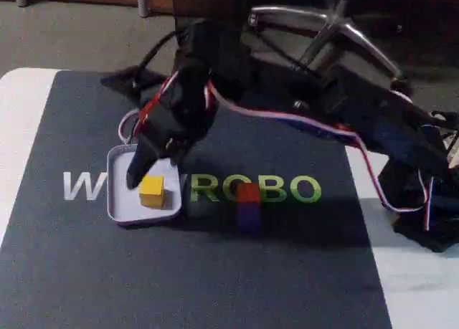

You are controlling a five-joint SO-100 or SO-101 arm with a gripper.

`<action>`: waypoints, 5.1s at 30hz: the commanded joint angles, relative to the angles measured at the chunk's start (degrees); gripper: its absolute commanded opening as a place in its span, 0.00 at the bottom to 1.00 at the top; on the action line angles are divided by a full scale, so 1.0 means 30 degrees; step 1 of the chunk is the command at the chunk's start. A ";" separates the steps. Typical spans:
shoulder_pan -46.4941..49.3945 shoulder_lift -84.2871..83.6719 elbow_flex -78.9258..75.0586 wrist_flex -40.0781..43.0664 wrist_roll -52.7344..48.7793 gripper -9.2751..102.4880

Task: Move blocks one by one until all three blocks are in the tray.

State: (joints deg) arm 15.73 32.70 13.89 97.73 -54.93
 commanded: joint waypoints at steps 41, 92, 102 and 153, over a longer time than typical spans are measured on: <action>-0.0264 2.3350 3.1582 -0.5244 -0.3398 0.30; -0.1084 1.4004 2.6338 -0.6533 0.4863 0.27; -0.0908 1.3037 2.6074 -0.6650 0.4717 0.25; 0.1230 0.2490 0.1699 -0.0146 0.6885 0.01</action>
State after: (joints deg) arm 19.16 40.52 23.03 97.47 -34.98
